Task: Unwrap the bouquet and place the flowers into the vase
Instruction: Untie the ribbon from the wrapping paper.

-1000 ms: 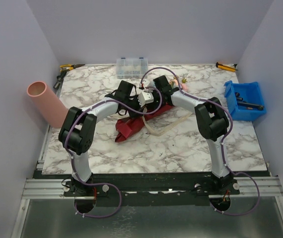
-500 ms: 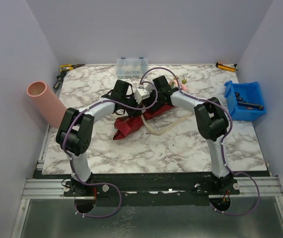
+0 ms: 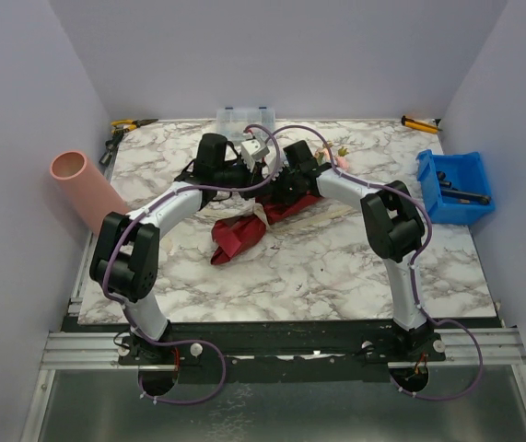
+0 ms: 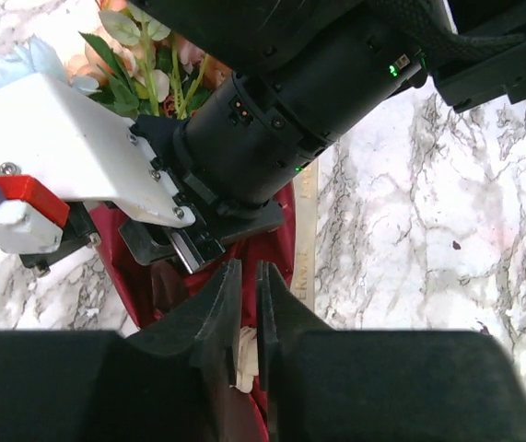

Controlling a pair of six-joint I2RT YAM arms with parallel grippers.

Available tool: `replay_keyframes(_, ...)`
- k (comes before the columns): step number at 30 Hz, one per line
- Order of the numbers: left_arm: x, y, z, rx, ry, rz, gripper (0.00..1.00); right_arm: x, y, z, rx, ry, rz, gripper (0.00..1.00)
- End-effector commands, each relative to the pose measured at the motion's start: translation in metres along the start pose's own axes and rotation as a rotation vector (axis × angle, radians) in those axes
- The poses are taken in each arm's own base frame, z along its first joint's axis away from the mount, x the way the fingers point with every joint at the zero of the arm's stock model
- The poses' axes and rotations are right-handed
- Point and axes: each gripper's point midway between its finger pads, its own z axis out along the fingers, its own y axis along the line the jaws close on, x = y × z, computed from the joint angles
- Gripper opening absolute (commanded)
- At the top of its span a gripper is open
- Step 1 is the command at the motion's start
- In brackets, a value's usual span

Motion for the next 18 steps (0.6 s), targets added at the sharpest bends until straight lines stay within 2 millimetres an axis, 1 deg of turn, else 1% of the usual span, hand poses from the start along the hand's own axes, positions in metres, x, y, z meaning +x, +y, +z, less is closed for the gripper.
replay_keyframes(1,0.006,0.001,-0.005,-0.005,0.029,0.033,0.25,0.171,0.042,0.017,-0.094,0.509,0.113,0.1)
replay_keyframes(4,0.02,0.006,-0.007,-0.029,0.079,0.029,0.32,0.172,0.043,0.017,-0.094,0.51,0.114,0.1)
replay_keyframes(6,0.029,0.006,-0.009,-0.038,0.102,0.026,0.39,0.171,0.042,0.016,-0.091,0.507,0.114,0.09)
replay_keyframes(8,0.04,0.004,-0.013,-0.038,0.12,0.014,0.47,0.171,0.042,0.016,-0.092,0.508,0.114,0.09)
replay_keyframes(10,0.047,0.002,-0.016,-0.04,0.131,0.015,0.51,0.17,0.043,0.016,-0.094,0.505,0.112,0.09)
replay_keyframes(12,0.051,0.001,-0.02,-0.052,0.137,0.016,0.53,0.168,0.041,0.016,-0.091,0.497,0.109,0.1)
replay_keyframes(14,0.054,0.002,-0.023,-0.06,0.143,0.003,0.52,0.167,0.041,0.015,-0.087,0.49,0.104,0.1)
replay_keyframes(18,0.06,0.009,-0.024,-0.079,0.147,-0.05,0.45,0.159,0.039,0.013,-0.081,0.47,0.101,0.11)
